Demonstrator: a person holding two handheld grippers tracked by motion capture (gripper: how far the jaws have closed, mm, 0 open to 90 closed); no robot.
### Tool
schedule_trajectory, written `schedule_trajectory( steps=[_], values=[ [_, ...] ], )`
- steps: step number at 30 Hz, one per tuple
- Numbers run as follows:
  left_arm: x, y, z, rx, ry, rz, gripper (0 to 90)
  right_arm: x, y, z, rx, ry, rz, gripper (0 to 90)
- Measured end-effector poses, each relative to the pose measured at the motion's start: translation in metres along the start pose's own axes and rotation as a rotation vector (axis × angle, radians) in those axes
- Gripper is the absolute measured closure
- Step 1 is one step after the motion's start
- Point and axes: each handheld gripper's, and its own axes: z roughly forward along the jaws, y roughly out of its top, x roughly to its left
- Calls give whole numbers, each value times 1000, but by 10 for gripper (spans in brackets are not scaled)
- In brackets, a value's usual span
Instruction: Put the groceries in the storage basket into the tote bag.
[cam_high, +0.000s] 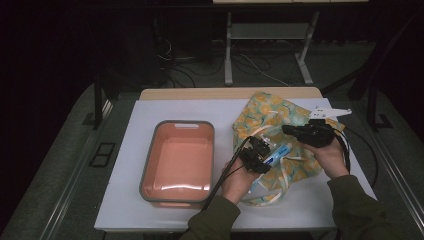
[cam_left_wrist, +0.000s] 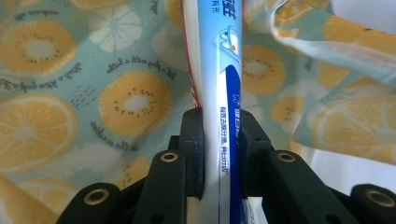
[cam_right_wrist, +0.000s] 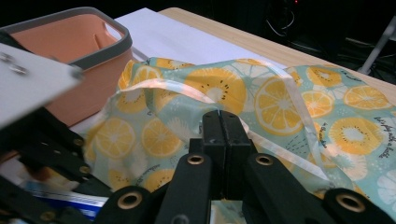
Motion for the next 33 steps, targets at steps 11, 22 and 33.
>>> schedule_trajectory(
  steps=[11,22,33],
  values=[
    [-2,-9,-11,-99,21,4,570,1,0,0,-2,5,-4,898],
    [-11,-30,-17,-78,68,10,460,2,-1,1,5,4,-5,898],
    [-8,-36,-9,-59,40,-3,640,3,0,1,5,4,-7,898]
  ],
)
